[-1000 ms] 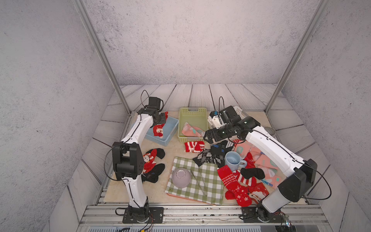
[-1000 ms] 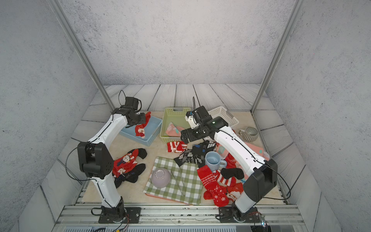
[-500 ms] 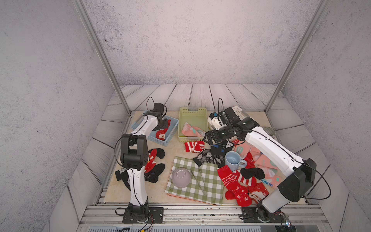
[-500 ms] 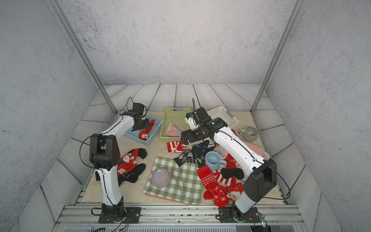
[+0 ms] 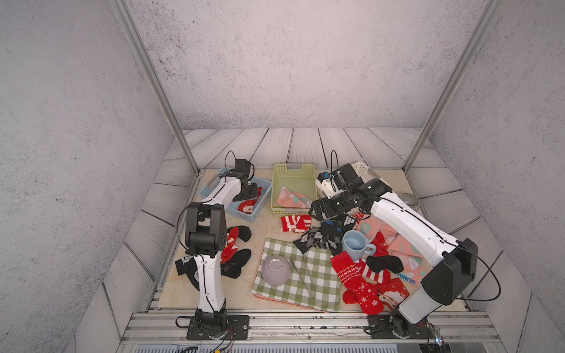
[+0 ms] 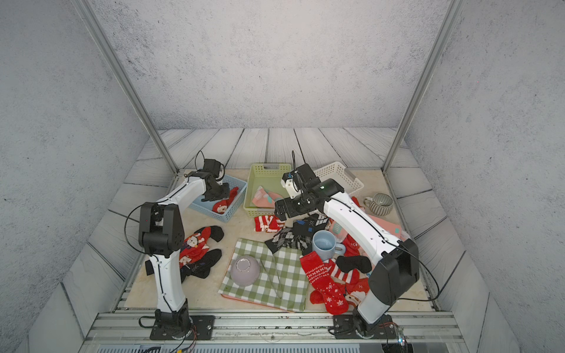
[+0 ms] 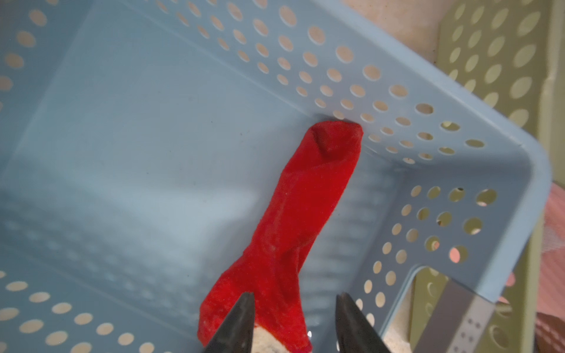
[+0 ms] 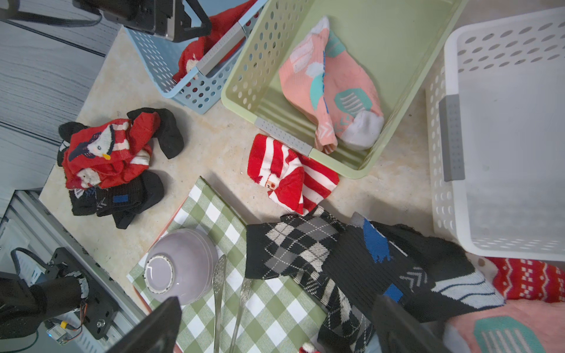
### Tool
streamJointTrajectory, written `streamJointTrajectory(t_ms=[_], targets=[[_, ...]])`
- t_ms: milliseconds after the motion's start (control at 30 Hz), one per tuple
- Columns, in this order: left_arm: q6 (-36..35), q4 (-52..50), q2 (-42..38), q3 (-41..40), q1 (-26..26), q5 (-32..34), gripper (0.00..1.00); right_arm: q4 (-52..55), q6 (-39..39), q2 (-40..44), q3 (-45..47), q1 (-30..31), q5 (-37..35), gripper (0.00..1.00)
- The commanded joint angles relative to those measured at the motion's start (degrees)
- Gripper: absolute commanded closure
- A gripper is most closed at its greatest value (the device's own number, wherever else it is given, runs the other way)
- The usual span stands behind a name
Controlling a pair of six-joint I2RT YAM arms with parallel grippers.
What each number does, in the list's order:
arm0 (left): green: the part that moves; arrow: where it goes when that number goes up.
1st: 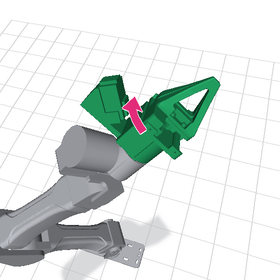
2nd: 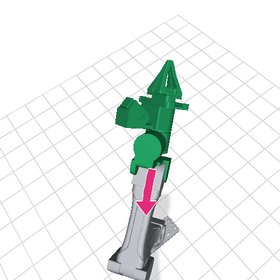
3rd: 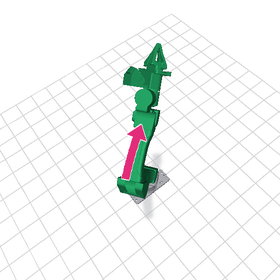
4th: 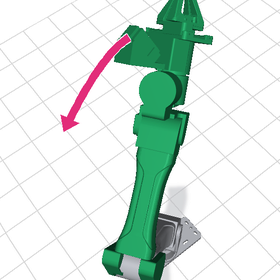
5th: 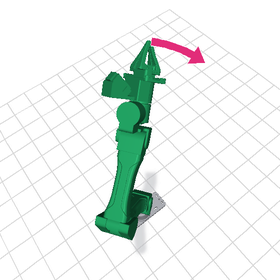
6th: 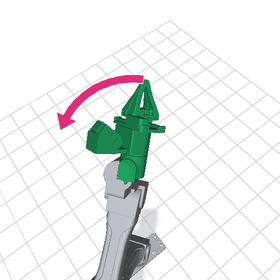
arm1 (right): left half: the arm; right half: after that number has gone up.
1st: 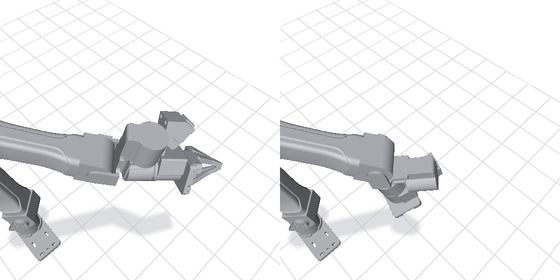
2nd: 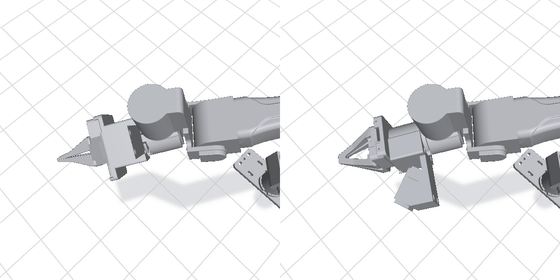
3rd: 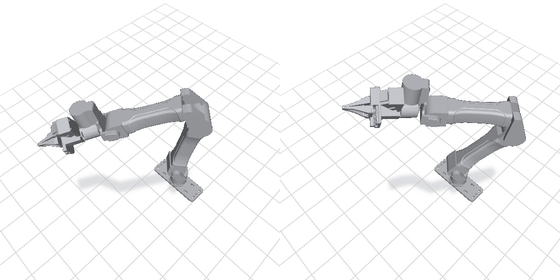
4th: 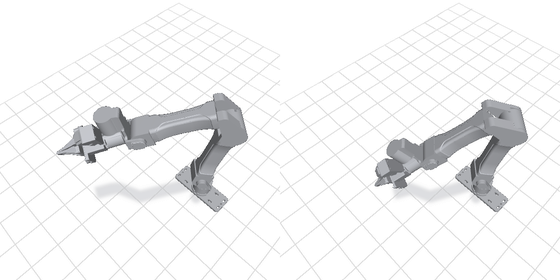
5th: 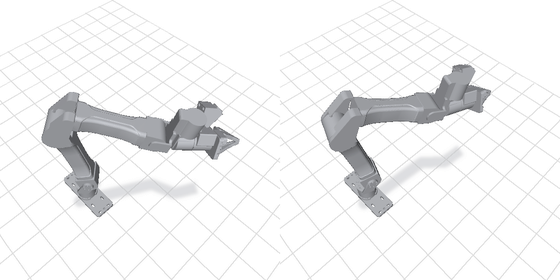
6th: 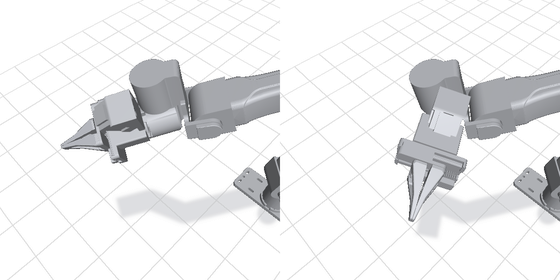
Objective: Sort the socks into the basket by color
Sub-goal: Place the sock in the bin, then pick up the sock from the center of the board.
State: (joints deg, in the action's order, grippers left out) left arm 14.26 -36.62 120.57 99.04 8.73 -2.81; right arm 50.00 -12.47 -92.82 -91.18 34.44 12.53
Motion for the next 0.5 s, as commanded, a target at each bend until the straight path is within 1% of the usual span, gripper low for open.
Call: streamJointTrajectory(t_ms=[0,200,267,333,467], targets=[[0.3,0.3,-5.4,-1.0,-0.4,-1.5,0.50,0.5,-0.7,-1.1,0.8,-0.1,1.2,0.01],[0.7,2.8,-14.2,-3.7,-0.4,-6.2,0.48,0.7,-0.8,-1.7,2.8,-0.1,0.7,0.00],[0.9,2.4,-17.4,-4.9,-0.1,-7.5,0.48,0.9,-0.5,-2.6,3.3,0.0,0.9,0.06],[0.7,2.2,-20.7,-6.7,0.6,-8.9,0.49,1.0,-0.5,-3.4,3.9,0.0,1.2,0.09],[-1.2,1.5,-27.0,-11.6,4.6,-9.1,0.49,-0.9,-1.5,-2.6,5.6,0.1,0.6,0.15]])
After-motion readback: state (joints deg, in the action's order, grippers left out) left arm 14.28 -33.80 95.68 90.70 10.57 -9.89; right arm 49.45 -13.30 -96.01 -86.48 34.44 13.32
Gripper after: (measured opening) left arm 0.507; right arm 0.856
